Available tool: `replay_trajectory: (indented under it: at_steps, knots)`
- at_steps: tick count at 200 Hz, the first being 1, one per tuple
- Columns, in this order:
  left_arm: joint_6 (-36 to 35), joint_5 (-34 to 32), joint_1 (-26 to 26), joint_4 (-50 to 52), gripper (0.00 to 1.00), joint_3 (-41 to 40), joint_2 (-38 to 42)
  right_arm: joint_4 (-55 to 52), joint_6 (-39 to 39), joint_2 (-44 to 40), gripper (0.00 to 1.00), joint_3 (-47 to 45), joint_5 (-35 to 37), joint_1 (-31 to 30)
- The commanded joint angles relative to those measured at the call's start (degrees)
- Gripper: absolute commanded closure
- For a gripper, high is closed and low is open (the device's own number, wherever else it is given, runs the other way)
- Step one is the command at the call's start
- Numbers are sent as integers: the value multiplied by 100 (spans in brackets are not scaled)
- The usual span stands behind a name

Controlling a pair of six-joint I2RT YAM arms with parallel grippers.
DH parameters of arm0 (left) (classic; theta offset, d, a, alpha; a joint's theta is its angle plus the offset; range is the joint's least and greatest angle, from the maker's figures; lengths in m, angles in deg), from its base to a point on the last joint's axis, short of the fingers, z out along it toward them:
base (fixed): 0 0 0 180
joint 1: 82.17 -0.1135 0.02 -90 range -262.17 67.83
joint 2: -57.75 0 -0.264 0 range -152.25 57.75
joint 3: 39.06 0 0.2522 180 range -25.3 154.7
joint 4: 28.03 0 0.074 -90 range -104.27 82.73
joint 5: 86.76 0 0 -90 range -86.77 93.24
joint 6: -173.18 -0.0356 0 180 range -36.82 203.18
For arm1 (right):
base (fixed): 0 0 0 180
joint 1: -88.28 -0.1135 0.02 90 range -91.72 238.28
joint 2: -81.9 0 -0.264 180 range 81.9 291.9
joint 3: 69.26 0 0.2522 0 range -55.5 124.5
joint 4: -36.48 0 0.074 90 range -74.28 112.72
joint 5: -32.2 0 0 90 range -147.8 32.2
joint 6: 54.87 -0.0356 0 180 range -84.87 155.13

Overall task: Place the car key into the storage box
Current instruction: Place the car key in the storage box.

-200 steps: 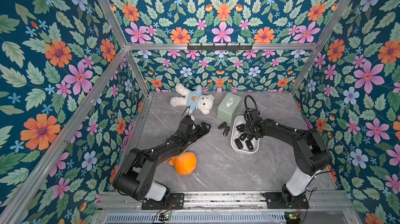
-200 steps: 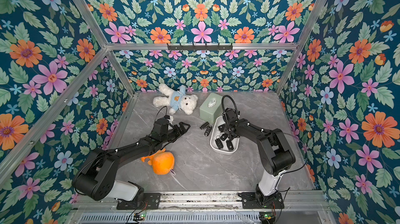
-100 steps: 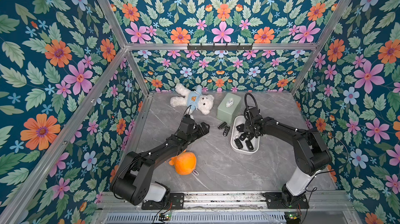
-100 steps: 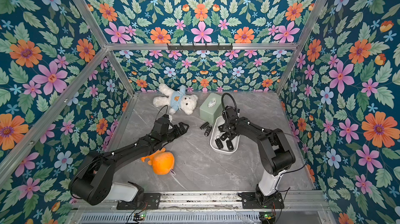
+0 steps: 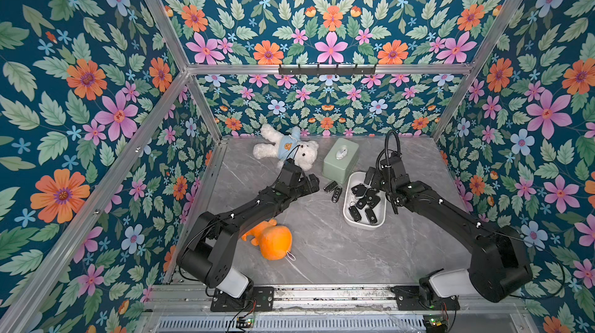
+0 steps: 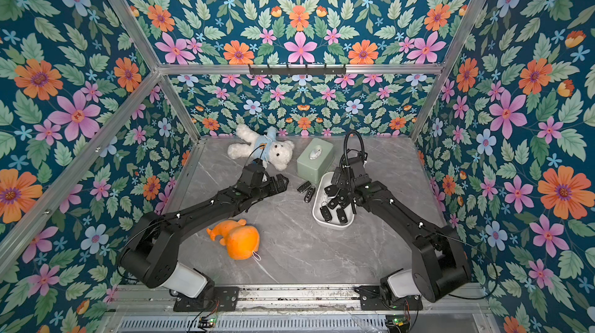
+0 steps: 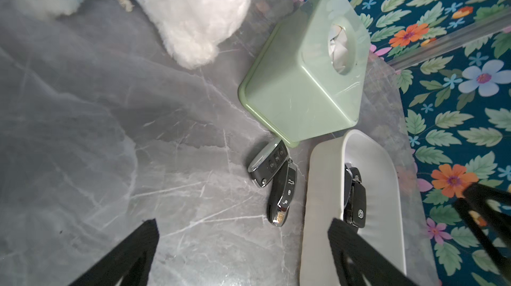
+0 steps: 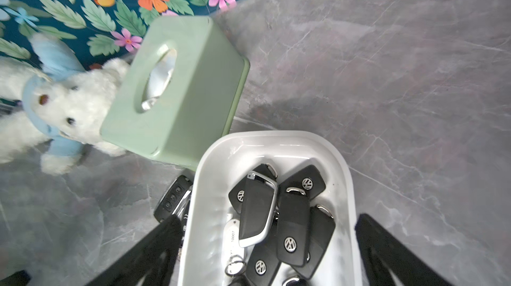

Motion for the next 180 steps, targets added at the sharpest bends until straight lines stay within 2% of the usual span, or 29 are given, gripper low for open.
replay_trajectory:
  at_steps: [1, 35, 66, 134, 146, 180]
  knots:
    - [-821, -441, 127, 585, 0, 414, -293, 533, -241, -396, 1, -268, 217, 5]
    - [-1230, -676, 356, 1061, 0, 1138, -931, 1015, -712, -1267, 1, -878, 348, 105]
    - [-1433, -739, 524, 1524, 2, 1780, -1529, 1469, -669, -1822, 1, -1374, -781, 464]
    - [-1558, -813, 965, 1939, 22, 2571, -2248, 1572, -773, -1666, 1, -1750, -2681, 606]
    - [-1578, -783, 992, 1977, 27, 2699, -2347, 1686, -880, -1630, 1, -1863, -2924, 610]
    - [-1599, -750, 1031, 2091, 32, 2954, -2603, 1858, -994, -1642, 1, -2038, -3263, 605]
